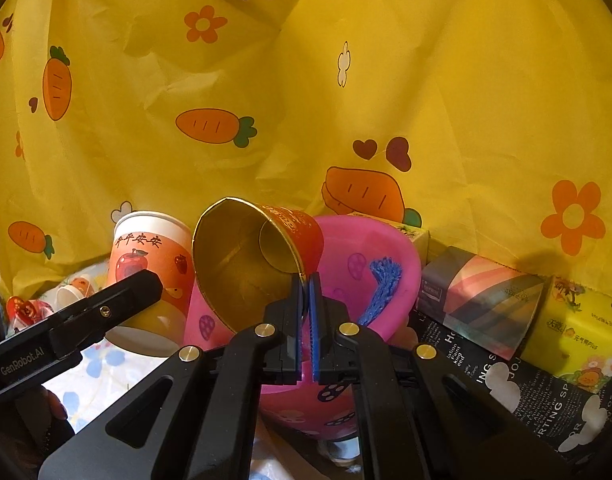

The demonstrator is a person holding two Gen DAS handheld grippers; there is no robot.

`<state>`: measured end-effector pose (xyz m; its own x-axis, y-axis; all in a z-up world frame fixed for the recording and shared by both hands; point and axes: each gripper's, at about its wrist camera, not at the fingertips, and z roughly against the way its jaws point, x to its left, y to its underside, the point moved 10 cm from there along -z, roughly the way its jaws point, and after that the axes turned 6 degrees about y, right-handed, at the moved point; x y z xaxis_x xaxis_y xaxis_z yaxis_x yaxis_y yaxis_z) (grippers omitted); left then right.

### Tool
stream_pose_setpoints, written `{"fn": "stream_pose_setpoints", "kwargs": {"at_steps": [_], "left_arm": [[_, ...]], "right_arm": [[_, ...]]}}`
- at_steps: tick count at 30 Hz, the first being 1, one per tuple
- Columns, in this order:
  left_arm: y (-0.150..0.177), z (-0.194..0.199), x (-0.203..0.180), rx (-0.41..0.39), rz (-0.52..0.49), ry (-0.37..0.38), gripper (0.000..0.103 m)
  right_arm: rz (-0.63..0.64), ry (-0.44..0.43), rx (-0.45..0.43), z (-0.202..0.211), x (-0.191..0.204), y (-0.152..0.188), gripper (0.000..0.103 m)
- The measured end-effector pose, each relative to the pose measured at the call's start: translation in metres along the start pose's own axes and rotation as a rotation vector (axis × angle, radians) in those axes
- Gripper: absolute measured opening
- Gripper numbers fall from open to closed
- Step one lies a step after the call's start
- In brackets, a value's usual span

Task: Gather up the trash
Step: 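Carry both cups over the pink bucket with both grippers, then open both grippers to drop the cups into the bucket and withdraw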

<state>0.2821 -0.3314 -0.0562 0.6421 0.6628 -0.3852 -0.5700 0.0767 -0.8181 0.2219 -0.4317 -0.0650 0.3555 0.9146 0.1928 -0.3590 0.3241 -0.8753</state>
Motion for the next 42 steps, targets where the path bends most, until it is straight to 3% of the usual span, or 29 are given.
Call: {"fn": "stream_pose_setpoints", "kwargs": {"at_steps": [16,18,23,26,29,35,42], "left_arm": [[0.014,-0.022,0.005,0.047,0.084,0.071,0.063],[0.014,-0.017,0.009,0.042,0.088,0.053,0.069],[0.013,0.012,0.026,-0.012,0.088,-0.037,0.088],[0.015,0.037,0.038,-0.042,0.077,-0.115,0.095],[0.017,0.065,0.053,-0.063,0.066,-0.211,0.097],[0.029,0.125,0.085,-0.089,0.118,-0.344,0.097],[0.045,0.193,0.124,-0.108,0.153,-0.54,0.097]], "right_arm": [[0.002,0.013,0.037,-0.013,-0.004,0.006,0.004],[0.002,0.013,0.035,-0.013,-0.006,0.005,0.005],[-0.018,0.019,0.028,-0.011,-0.011,0.003,0.018],[-0.033,0.014,0.007,-0.001,-0.012,0.001,0.046],[-0.026,0.01,-0.026,0.012,-0.009,-0.001,0.06],[0.016,-0.054,-0.068,0.045,0.022,-0.002,0.075],[0.091,-0.184,-0.06,0.072,0.09,0.012,0.078]]}}
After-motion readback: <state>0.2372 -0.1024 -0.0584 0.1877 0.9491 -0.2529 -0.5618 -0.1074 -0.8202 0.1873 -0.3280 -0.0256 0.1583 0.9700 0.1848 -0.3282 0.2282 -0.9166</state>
